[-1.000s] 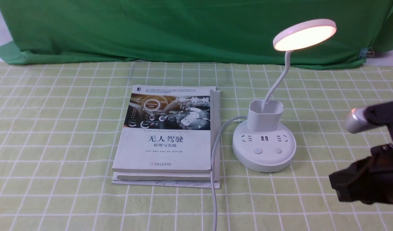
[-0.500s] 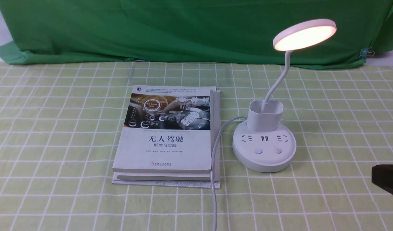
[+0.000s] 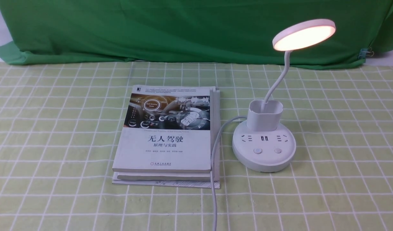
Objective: Turn on the table lamp on the green coffee tablecloth with your hand.
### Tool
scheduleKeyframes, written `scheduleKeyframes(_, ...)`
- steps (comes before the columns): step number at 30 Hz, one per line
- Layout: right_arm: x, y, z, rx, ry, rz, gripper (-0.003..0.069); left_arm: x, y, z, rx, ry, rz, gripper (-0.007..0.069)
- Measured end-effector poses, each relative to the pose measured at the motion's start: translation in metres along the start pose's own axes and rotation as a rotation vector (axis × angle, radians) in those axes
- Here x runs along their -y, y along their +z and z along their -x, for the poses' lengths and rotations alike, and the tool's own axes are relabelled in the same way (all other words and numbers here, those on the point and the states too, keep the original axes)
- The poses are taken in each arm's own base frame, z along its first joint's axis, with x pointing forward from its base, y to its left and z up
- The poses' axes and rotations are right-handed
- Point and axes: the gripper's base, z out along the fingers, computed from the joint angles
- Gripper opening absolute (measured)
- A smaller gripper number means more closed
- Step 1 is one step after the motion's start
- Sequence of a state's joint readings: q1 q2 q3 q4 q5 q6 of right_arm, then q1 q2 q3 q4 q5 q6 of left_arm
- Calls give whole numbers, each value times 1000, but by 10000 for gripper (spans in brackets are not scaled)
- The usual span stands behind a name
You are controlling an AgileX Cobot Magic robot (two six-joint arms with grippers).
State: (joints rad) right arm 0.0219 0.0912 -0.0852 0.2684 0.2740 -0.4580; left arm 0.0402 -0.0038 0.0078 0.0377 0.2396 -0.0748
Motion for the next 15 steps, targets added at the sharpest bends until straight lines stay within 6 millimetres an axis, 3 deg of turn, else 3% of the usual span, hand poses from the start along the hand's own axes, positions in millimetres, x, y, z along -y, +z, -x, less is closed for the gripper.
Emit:
scheduleKeyframes(4, -3, 0, -23, 4, 17, -20, 25, 0, 0, 0, -1, 0, 0, 3)
scheduleKeyframes(15, -3, 0, -26, -1, 83, -23, 25, 0, 0, 0, 3, 0, 0, 3)
